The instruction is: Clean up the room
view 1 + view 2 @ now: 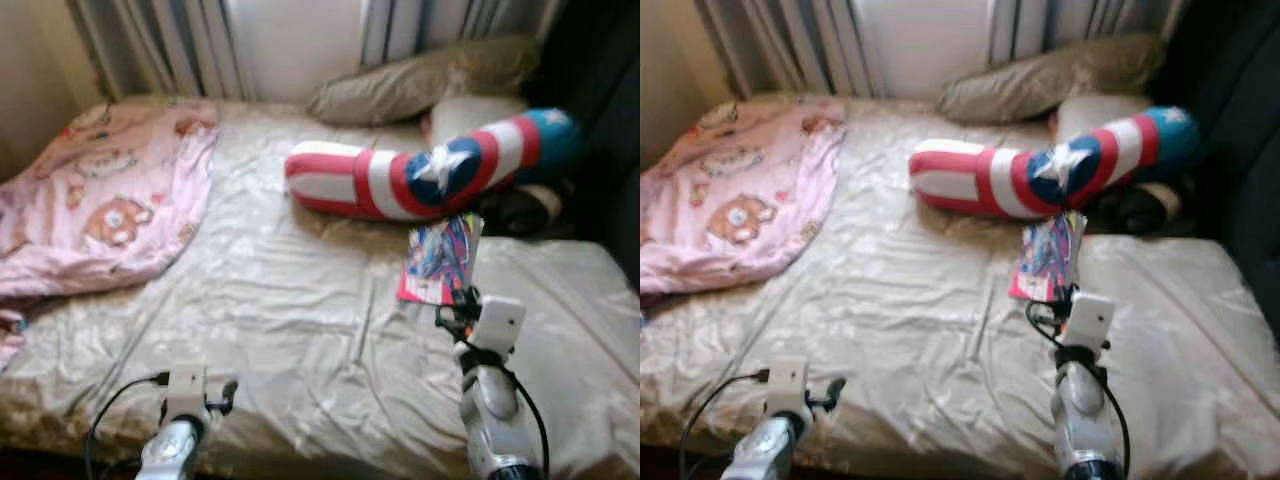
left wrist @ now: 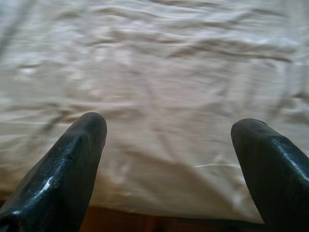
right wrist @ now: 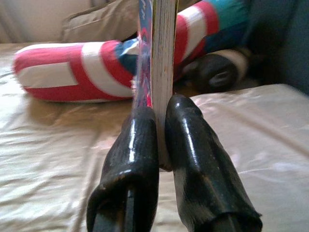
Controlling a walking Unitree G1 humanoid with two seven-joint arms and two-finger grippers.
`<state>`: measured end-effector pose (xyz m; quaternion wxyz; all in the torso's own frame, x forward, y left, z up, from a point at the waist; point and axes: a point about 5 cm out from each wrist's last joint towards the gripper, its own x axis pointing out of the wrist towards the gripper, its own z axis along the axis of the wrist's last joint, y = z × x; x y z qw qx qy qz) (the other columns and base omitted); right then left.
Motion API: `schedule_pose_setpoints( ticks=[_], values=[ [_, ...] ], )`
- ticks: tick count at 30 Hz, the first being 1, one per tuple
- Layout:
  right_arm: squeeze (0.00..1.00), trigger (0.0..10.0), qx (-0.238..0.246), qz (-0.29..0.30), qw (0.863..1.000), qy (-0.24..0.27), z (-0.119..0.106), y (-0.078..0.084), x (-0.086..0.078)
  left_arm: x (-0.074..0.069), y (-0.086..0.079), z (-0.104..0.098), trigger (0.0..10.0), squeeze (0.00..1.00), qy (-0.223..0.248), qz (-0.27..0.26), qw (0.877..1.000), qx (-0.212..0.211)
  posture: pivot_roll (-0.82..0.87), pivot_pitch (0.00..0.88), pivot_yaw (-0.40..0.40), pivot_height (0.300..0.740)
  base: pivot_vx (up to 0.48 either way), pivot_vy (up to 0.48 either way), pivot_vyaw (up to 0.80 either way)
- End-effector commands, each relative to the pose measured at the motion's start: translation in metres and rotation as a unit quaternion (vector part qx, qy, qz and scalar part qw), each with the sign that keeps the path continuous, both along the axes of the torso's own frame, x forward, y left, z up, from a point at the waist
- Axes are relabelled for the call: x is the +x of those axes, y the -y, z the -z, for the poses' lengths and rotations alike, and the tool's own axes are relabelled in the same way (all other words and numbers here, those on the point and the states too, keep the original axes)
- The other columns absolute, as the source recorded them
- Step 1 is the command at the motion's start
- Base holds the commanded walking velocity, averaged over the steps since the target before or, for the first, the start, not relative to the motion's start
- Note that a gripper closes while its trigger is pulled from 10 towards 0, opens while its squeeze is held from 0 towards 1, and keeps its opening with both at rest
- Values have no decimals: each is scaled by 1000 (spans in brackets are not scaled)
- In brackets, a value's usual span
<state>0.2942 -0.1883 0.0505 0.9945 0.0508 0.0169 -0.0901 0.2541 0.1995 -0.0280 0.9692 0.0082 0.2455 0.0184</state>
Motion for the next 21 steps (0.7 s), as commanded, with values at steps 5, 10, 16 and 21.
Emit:
schedule_pose_setpoints(
  ticks=[5, 10, 16, 21],
  values=[
    [0, 10000, -6, -13, 1000, 20, -9, -5, 5, -4, -6, 2, 10000, 0, -5, -2, 1000, 9, 26, 74, -62, 739, 0, 0, 0],
    [0, 10000, -6, -16, 1000, 17, -8, -6, 5, -5, -6, 2, 10000, 0, -5, -2, 1000, 8, 25, 75, -61, 739, 0, 0, 0],
    [0, 10000, -6, -16, 1000, 17, -8, -6, 5, -5, -6, 2, 10000, 0, -5, -2, 1000, 8, 25, 75, -61, 739, 0, 0, 0],
    [0, 10000, -6, -16, 1000, 17, -8, -6, 5, -5, -6, 2, 10000, 0, -5, -2, 1000, 8, 25, 75, -61, 739, 0, 0, 0]
  ],
)
